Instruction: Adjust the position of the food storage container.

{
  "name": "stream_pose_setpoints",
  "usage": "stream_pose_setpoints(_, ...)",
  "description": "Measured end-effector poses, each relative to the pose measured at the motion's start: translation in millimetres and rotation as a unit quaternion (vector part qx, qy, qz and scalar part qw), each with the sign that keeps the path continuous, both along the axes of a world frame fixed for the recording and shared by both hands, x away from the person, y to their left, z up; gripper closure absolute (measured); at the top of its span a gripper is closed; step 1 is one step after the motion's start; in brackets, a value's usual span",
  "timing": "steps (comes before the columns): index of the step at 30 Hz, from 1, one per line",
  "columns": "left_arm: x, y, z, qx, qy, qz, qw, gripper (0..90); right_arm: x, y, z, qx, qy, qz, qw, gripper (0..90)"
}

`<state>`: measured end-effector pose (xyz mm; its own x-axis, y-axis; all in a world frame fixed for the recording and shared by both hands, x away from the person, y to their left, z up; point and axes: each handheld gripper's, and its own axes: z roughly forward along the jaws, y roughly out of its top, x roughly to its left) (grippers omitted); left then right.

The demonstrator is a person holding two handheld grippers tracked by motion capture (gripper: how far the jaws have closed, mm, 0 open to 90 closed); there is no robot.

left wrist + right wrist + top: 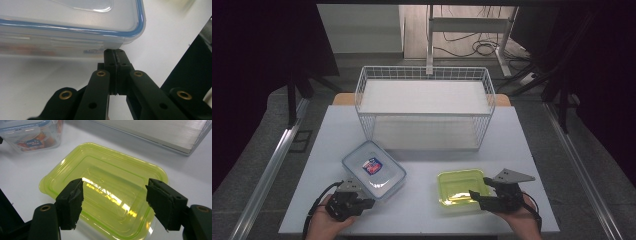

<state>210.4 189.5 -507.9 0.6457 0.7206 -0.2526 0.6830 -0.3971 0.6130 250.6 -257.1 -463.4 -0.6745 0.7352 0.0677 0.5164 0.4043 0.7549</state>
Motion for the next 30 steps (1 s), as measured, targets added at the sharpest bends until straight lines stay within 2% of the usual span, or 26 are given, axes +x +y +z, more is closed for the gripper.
stream_pose_setpoints(5, 1.6, -5.6, -0.4, -0.003, -0.001, -0.004, 1.0, 90.0, -0.1, 1.6, -0.8, -0.002, 0.0, 0.002, 1.0, 30.1)
stream_pose_setpoints(7, -2.3, -4.5, 3.5, -0.011, -0.004, -0.011, 0.9999, 90.0, -0.3, 1.4, -0.6, -0.001, 0.0, 0.002, 1.0, 30.0)
stream_pose_setpoints(10, -5.9, 3.7, 10.1, -0.014, -0.013, -0.006, 0.9998, 90.0, -0.5, 0.8, -0.2, -0.001, 0.001, 0.0, 1.0, 30.0)
stream_pose_setpoints(11, -6.8, 12.4, 15.7, -0.018, -0.019, 0.004, 0.9997, 90.0, -0.2, -0.6, 0.3, 0.001, -0.001, -0.001, 1.0, 30.0)
stream_pose_setpoints(12, -5.4, 28.1, 25.2, -0.022, -0.032, 0.026, 0.9989, 90.0, -0.1, -0.9, 0.5, 0.001, -0.001, -0.002, 1.0, 30.1)
stream_pose_setpoints(13, -5.4, 28.1, 25.2, -0.022, -0.032, 0.026, 0.9989, 90.0, -0.1, -0.9, 0.5, 0.001, -0.001, -0.002, 1.0, 30.1)
stream_pose_setpoints(14, -0.7, 47.2, 36.9, -0.024, -0.044, 0.054, 0.9973, 90.0, 0.0, -1.2, 0.9, 0.001, -0.002, -0.003, 1.0, 30.0)
stream_pose_setpoints(16, 7.1, 64.7, 47.2, -0.021, -0.055, 0.081, 0.995, 90.0, -0.2, -0.8, 1.3, 0.001, -0.003, -0.002, 1.0, 30.0)
stream_pose_setpoints(20, 33.6, 91.4, 56.9, -0.017, -0.058, 0.118, 0.9911, 90.0, -0.5, 1.3, 1.6, 0.001, -0.003, -0.001, 1.0, 30.0)
stream_pose_setpoints(22, 50.2, 98.7, 55.8, -0.006, -0.055, 0.132, 0.9897, 90.0, -0.2, 2.0, 0.8, 0.0, -0.001, 0.0, 1.0, 30.0)
stream_pose_setpoints(24, 67.5, 103.5, 51.5, 0.002, -0.046, 0.138, 0.9894, 90.0, -0.3, 2.4, 0.2, 0.0, 0.001, -0.001, 1.0, 30.0)
stream_pose_setpoints(26, 83.5, 105.0, 45.5, 0.022, -0.039, 0.146, 0.9882, 90.0, -0.5, 2.2, 0.6, 0.001, 0.0, -0.001, 1.0, 30.0)
stream_pose_setpoints(27, 83.5, 105.0, 45.5, 0.022, -0.039, 0.146, 0.9882, 90.0, -0.7, 2.1, 1.1, 0.002, -0.001, -0.002, 1.0, 30.1)
stream_pose_setpoints(28, 96.8, 105.9, 39.9, 0.036, -0.034, 0.149, 0.9876, 90.0, -0.9, 1.8, 1.5, 0.002, -0.002, -0.002, 1.0, 30.0)
stream_pose_setpoints(29, 96.8, 105.9, 39.9, 0.036, -0.034, 0.149, 0.9876, 90.0, -0.9, 1.8, 1.5, 0.002, -0.002, -0.002, 1.0, 30.0)
stream_pose_setpoints(30, 103.7, 106.7, 36.5, 0.034, -0.027, 0.146, 0.9883, 90.0, -1.0, 1.7, 1.8, 0.002, -0.002, -0.002, 1.0, 30.0)
